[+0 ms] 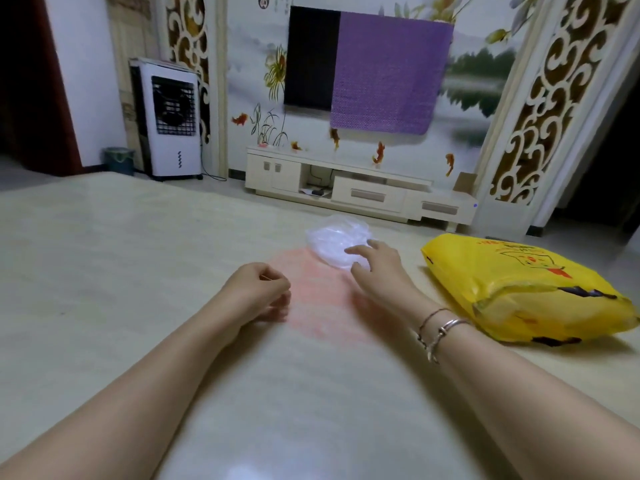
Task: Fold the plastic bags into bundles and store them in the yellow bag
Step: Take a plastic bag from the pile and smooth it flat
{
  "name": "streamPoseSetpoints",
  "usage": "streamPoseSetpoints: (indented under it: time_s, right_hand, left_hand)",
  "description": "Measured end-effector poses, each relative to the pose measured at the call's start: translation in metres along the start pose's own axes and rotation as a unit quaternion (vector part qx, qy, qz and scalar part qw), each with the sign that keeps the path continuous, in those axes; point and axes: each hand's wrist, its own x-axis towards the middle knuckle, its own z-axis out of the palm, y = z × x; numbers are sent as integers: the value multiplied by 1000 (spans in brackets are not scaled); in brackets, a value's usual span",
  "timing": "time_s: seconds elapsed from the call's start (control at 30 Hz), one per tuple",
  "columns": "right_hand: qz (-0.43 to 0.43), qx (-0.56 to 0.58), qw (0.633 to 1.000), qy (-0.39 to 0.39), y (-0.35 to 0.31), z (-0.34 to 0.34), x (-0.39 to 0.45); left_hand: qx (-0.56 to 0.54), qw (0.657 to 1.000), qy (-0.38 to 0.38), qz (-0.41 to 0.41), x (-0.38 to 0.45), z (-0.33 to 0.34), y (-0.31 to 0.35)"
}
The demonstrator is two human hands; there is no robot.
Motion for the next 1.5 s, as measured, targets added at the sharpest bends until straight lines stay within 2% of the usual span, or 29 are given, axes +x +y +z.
streamPoseSetpoints:
  time_s: [0.17, 0.23, 0.33, 0.47, 0.57, 0.67, 0.73, 0.83, 0.97, 1.07, 1.17, 1.27, 1.37, 1.5]
  right_hand:
    - [31, -125, 990, -58, -6, 21, 42]
    - [43, -124, 988, -80, -8, 25, 45]
    - [28, -110, 992, -54, -11, 24, 36]
    - [7, 0, 1000, -22, -18, 11, 18]
    - [31, 100, 994, -43, -25, -3, 2]
    - [19, 181, 980, -81, -32, -11, -14]
    - [8, 214, 974, -80, -36, -14, -24]
    - [-24, 179, 983, -28, -34, -7, -29]
    - [-33, 74, 996, -43, -28, 7, -26]
    - [-15, 72, 997, 38, -30, 9, -24]
    - [7, 176, 979, 107, -35, 5, -25]
    - [19, 288, 949, 125, -43, -6, -33]
    - [5, 395, 913, 106, -50, -24, -47]
    - [33, 485, 872, 53, -49, -42, -68]
  left_hand:
    - [-38, 999, -26, -26, 6, -2, 4]
    - [-38, 998, -25, -32, 7, -3, 5]
    - [-37, 998, -24, -33, 6, -1, 5]
    - [-42, 999, -17, -28, 2, 1, 9]
    - [-28, 999, -15, -13, -2, 2, 12]
    - [-9, 1000, -1, 9, -2, 2, 12]
    - [7, 1000, 9, 26, -1, 2, 11]
    - [41, 998, 12, 39, 0, 4, 9]
    - [44, 998, -15, 47, 6, 7, 7]
    - [29, 996, -74, 49, 9, 8, 6]
    - [23, 993, -103, 57, 7, 8, 6]
    - [12, 992, -65, 104, 1, 9, 10]
    - [-29, 987, -25, 156, -11, 12, 17]
    - [-93, 981, -56, 158, -33, 20, 25]
